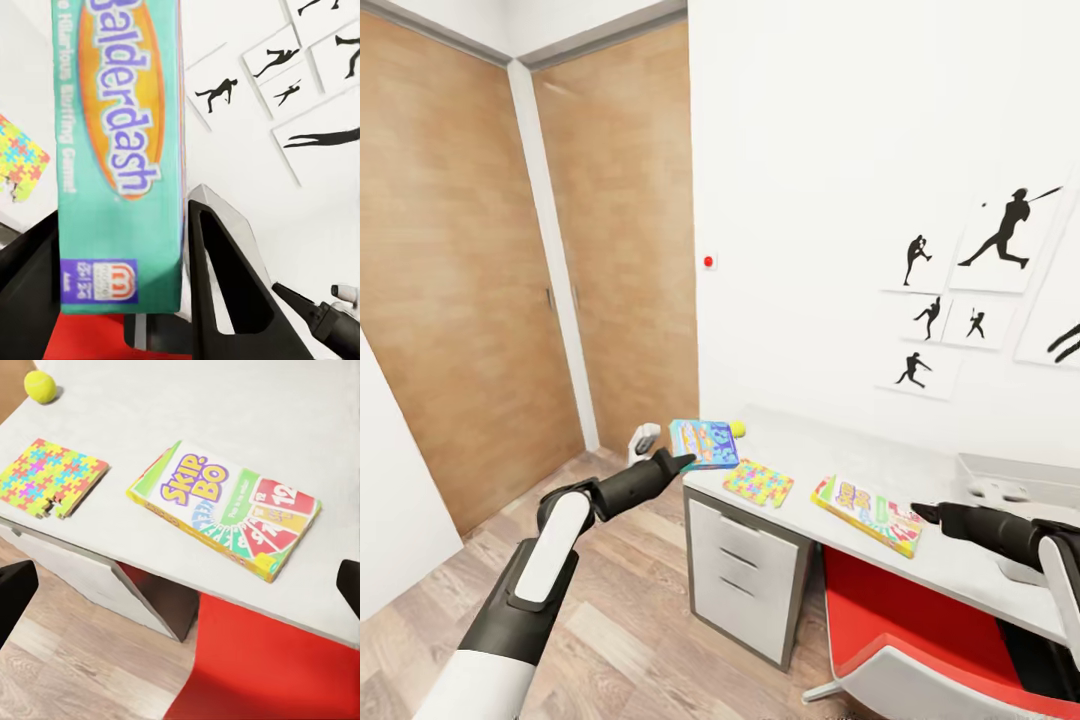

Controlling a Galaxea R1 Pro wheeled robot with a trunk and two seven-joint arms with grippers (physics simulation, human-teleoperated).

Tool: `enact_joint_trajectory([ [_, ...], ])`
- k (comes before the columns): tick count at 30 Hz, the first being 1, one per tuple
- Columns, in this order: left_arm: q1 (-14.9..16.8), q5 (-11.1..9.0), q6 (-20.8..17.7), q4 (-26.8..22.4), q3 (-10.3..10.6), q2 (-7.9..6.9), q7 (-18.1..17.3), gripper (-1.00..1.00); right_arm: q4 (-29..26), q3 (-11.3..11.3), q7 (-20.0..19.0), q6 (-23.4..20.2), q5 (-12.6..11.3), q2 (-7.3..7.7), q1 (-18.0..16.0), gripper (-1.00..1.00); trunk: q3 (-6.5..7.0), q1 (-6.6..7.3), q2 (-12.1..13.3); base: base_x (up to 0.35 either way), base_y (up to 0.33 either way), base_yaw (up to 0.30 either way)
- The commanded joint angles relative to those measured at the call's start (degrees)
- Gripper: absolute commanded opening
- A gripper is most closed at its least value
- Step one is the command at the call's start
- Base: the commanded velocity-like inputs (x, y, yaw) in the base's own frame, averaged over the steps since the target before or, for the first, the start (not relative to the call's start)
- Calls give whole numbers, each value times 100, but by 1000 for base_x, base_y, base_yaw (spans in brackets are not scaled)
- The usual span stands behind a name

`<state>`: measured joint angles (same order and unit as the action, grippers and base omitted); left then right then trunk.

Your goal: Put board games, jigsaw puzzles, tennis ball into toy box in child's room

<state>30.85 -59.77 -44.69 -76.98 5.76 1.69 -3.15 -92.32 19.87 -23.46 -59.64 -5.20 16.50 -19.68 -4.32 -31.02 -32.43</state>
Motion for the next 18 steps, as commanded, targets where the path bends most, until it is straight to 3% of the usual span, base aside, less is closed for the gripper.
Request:
enact_joint_trajectory([
  [1,33,41,-62,-6,1,37,-20,-100,-3,83,9,-36,-58,17,-7,100,-12,-3,-10,0,0,-145],
  [9,175,38,-183,-23,27,168,214,-100,1,486,-29,-36,-76,66,-4,100,-14,-3,-10,0,0,-72],
  [18,224,9,-206,-172,31,244,333,-100,-4,558,-35,-36,-77,59,-6,100,-14,-3,-10,0,0,-19],
])
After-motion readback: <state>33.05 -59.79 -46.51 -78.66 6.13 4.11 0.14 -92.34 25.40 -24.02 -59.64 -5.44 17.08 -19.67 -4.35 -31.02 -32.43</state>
